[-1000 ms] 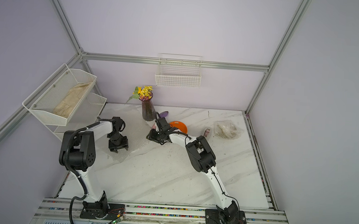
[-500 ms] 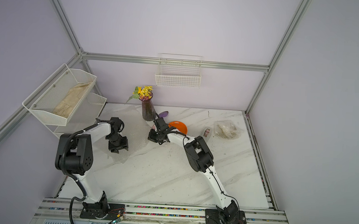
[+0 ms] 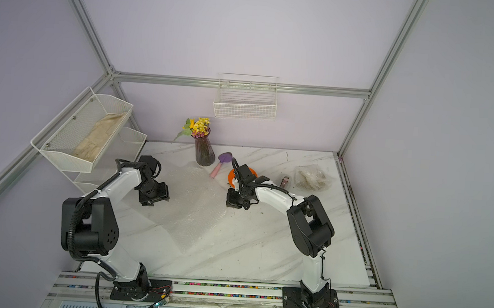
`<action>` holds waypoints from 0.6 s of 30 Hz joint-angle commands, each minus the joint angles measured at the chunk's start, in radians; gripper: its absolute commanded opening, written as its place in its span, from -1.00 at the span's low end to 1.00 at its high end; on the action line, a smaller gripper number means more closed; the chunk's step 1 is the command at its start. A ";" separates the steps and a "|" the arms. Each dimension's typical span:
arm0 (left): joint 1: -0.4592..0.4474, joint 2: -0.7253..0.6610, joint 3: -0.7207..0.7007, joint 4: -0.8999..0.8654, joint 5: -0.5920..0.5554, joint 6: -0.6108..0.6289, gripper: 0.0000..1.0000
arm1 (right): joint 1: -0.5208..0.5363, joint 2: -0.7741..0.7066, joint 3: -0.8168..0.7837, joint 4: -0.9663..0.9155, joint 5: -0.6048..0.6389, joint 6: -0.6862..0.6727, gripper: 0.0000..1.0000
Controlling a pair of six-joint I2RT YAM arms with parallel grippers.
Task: Wrap dinner plates in bubble wrap
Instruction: Move the bubble wrap to the center of the board.
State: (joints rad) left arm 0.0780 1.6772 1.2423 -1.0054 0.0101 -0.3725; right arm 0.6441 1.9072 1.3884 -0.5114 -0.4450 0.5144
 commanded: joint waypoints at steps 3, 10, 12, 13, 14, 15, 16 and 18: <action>0.009 0.037 0.036 0.008 -0.009 0.007 0.28 | -0.041 -0.039 0.010 -0.247 0.105 -0.212 -1.00; 0.009 0.048 0.065 0.014 0.038 0.033 0.31 | -0.050 -0.129 0.015 -0.576 0.426 -0.447 -1.00; -0.002 0.069 0.084 0.007 0.076 0.044 0.30 | -0.055 -0.138 0.022 -0.601 0.537 -0.497 -1.00; -0.013 0.075 0.088 0.007 0.093 0.050 0.30 | -0.059 -0.139 0.027 -0.598 0.601 -0.512 -1.00; -0.030 0.081 0.092 0.007 0.110 0.057 0.30 | -0.070 -0.137 0.027 -0.584 0.669 -0.539 -1.00; -0.052 0.084 0.098 0.007 0.126 0.063 0.30 | -0.085 -0.129 0.032 -0.576 0.738 -0.563 -1.00; -0.069 0.086 0.101 0.007 0.146 0.064 0.30 | -0.099 -0.117 0.042 -0.565 0.799 -0.583 -1.00; -0.117 0.091 0.105 0.008 0.194 0.062 0.30 | -0.141 -0.082 0.073 -0.514 0.923 -0.616 -1.00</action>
State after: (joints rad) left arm 0.0223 1.7699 1.2449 -1.0016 0.1032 -0.3393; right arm 0.5533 1.7889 1.4208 -1.0252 0.1982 0.0109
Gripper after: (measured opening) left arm 0.651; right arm 0.049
